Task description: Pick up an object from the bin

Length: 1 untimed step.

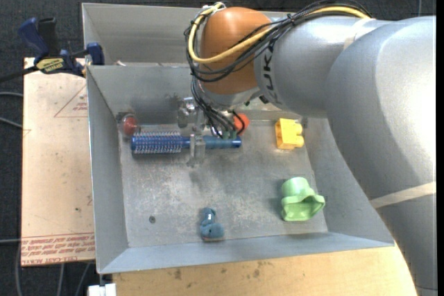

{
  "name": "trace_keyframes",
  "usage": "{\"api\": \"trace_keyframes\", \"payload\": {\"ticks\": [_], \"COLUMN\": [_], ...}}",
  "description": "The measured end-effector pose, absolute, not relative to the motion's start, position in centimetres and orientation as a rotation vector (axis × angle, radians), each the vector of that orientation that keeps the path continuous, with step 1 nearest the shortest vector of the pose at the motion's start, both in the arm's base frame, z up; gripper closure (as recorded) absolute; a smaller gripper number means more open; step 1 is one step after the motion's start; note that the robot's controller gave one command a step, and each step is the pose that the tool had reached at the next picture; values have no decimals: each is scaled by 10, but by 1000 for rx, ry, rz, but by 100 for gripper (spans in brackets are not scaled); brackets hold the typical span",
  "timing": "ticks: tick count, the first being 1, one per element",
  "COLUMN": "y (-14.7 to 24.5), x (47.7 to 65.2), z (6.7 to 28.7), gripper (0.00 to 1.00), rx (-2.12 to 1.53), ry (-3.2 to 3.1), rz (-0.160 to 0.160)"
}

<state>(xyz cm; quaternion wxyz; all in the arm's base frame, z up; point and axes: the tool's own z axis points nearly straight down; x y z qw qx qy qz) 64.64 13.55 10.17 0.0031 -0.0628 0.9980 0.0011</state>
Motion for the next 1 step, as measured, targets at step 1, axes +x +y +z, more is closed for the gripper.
{"api": "trace_keyframes", "payload": {"ticks": [1], "y": [109], "x": [658], "z": [108], "gripper": [0], "rx": [-65], "ry": [3137], "rz": [2]}}
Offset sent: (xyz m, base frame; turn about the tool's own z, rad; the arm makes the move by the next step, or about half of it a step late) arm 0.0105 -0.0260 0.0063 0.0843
